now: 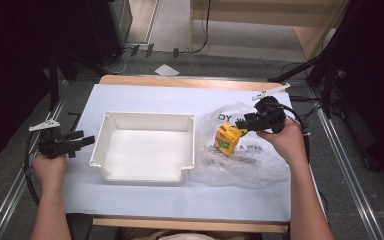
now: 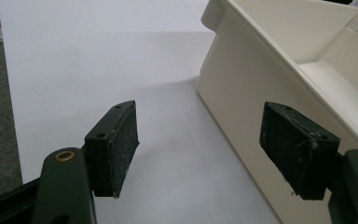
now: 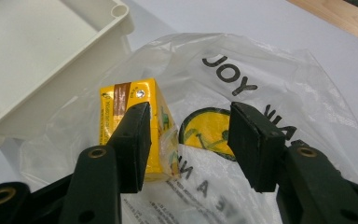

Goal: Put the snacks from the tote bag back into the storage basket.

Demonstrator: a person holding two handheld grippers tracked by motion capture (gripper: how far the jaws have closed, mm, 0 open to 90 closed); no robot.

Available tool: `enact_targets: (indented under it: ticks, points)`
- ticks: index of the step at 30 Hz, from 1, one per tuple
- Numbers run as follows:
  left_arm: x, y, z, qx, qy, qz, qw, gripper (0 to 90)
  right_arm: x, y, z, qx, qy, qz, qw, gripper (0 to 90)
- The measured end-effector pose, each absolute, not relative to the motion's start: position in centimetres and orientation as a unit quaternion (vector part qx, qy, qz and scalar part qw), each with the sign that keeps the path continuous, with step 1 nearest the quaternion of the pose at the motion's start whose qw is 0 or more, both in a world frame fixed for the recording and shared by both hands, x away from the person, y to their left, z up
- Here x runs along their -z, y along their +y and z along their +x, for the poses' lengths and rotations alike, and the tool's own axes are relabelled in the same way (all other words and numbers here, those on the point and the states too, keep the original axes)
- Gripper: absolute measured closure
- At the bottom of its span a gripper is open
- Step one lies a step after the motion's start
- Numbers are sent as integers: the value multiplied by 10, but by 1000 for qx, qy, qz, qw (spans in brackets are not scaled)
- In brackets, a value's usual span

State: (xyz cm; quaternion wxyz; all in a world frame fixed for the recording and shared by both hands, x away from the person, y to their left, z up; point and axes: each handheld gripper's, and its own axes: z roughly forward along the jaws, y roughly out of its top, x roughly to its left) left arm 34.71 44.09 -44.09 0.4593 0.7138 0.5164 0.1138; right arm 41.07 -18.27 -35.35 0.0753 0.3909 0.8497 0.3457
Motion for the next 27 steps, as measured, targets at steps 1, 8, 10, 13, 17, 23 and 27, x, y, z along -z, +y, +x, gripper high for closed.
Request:
enact_targets:
  ticks: [1, 8, 10, 13, 17, 23, 27]
  points:
    - [441, 441, 347, -114, 516, 714, 459, 292, 354, -182, 411, -346, 851, 389, 74, 502]
    - [441, 441, 347, -115, 518, 713, 458, 291, 349, -176, 408, -345, 854, 382, 70, 477]
    - [441, 441, 347, -115, 517, 713, 459, 291, 347, -172, 406, -343, 856, 379, 72, 464]
    - [440, 441, 346, -115, 515, 715, 459, 291, 345, -169, 403, -339, 861, 372, 75, 460]
    - [440, 440, 347, -115, 516, 715, 457, 291, 343, -164, 400, -336, 867, 360, 72, 500]
    - [442, 440, 348, -115, 517, 716, 455, 291, 345, -155, 399, -324, 874, 356, 65, 428]
    - [441, 439, 348, -115, 515, 717, 456, 291, 348, -150, 399, -312, 879, 356, 54, 433]
